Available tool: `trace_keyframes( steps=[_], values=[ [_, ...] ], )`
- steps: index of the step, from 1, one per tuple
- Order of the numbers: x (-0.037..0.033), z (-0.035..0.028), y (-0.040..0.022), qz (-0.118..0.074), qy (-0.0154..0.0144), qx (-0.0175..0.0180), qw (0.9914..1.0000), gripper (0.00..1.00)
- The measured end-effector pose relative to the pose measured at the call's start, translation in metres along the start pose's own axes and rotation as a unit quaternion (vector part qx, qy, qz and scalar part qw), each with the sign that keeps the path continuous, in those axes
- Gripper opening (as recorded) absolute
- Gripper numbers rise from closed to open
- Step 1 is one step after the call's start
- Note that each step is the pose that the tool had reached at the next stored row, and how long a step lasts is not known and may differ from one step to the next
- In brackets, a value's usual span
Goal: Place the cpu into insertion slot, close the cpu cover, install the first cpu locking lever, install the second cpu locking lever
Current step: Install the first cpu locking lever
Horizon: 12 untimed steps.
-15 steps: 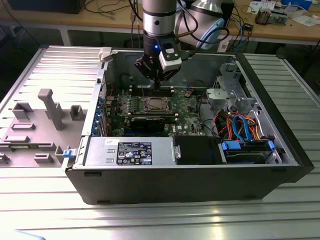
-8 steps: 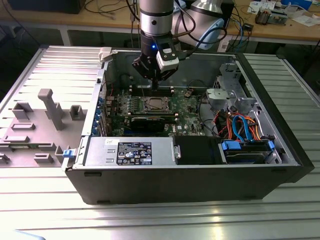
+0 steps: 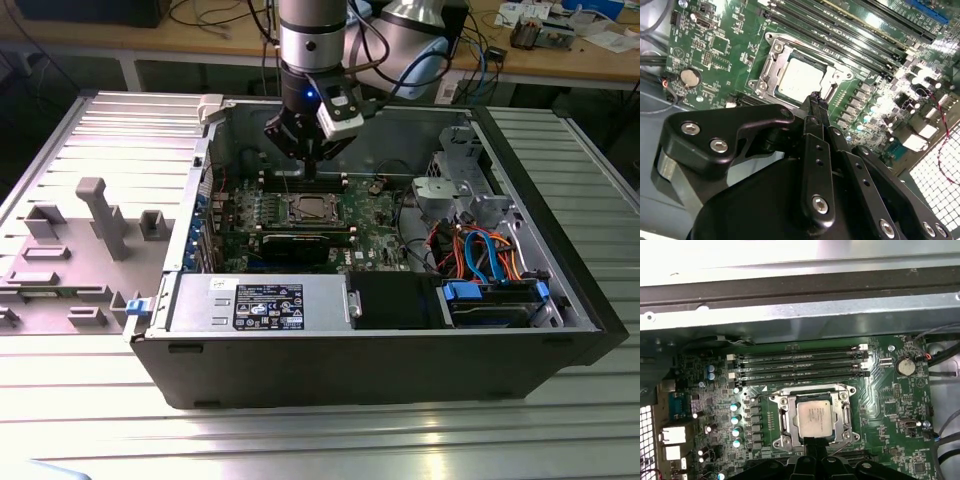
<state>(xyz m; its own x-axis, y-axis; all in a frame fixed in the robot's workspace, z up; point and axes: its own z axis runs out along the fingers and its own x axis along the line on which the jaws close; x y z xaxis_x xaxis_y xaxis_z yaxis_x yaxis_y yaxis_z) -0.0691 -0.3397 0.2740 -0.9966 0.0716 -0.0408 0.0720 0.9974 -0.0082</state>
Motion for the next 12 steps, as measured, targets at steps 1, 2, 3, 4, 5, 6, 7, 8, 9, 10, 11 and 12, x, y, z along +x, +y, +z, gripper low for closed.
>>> trace_keyframes(
  steps=[1, 2, 3, 4, 5, 6, 7, 8, 9, 10, 11, 12],
  values=[
    [0.0019, -0.0001, -0.0001, 0.000, 0.0000, 0.0001, 1.00000, 0.11],
    [0.0034, -0.0001, -0.0003, 0.000, 0.0000, 0.0001, 1.00000, 0.11],
    [0.0048, -0.0002, -0.0003, 0.000, 0.0000, 0.0001, 1.00000, 0.11],
    [0.0070, -0.0003, -0.0005, 0.000, 0.0000, 0.0001, 1.00000, 0.11],
    [0.0082, -0.0003, -0.0006, 0.000, 0.0000, 0.0001, 1.00000, 0.11],
    [0.0096, -0.0003, -0.0007, 0.000, 0.0000, 0.0000, 1.00000, 0.11],
    [0.0106, -0.0004, -0.0007, 0.000, 0.0000, 0.0000, 1.00000, 0.11],
    [0.0113, -0.0004, -0.0008, 0.000, 0.0000, 0.0000, 1.00000, 0.11],
    [0.0116, -0.0004, -0.0008, 0.000, 0.0000, 0.0001, 1.00000, 0.11],
    [0.0117, -0.0004, -0.0008, 0.000, 0.0000, 0.0001, 1.00000, 0.11],
    [0.0117, -0.0004, -0.0008, 0.000, 0.0000, 0.0000, 1.00000, 0.11],
    [0.0117, -0.0004, -0.0008, -0.002, 0.0000, 0.0000, 1.00000, 0.11]
  ],
)
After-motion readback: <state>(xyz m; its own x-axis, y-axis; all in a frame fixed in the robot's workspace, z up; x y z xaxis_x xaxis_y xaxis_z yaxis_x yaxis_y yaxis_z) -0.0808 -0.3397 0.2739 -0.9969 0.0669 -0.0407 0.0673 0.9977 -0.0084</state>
